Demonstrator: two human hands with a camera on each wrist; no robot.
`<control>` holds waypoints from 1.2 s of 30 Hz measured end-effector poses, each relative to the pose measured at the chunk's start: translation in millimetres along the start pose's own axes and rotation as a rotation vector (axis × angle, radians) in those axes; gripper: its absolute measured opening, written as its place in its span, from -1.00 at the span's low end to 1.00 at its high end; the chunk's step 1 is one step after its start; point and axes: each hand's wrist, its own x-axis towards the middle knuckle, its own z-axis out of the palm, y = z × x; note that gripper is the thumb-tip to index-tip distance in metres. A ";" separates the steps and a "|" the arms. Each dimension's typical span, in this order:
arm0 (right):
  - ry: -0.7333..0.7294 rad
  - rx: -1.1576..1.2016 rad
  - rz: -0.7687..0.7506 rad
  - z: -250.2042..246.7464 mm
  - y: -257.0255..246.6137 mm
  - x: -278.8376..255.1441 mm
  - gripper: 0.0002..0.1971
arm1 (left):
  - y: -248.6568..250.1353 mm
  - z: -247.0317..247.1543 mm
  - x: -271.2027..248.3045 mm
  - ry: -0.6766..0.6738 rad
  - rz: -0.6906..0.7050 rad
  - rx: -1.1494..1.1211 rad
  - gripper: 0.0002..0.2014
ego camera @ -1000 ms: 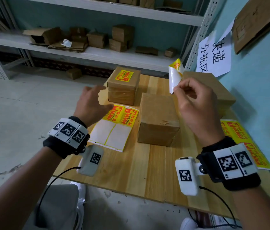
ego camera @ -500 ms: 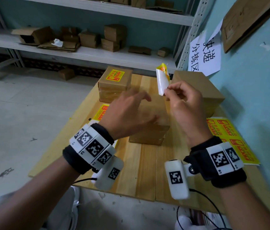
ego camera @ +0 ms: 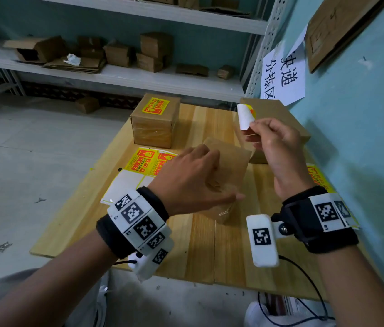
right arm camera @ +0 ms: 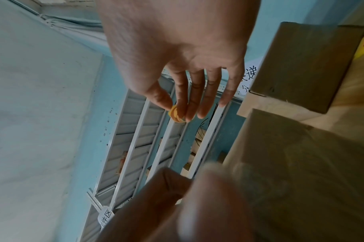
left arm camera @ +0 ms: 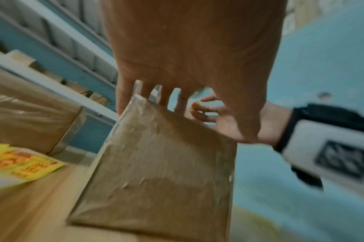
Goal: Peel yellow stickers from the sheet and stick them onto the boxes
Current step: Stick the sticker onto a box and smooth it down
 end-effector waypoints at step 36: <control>-0.238 -0.361 -0.216 -4.9 9.5 -4.4 -0.91 | -13.2 -29.6 11.6 0.150 -0.036 -0.234 -0.64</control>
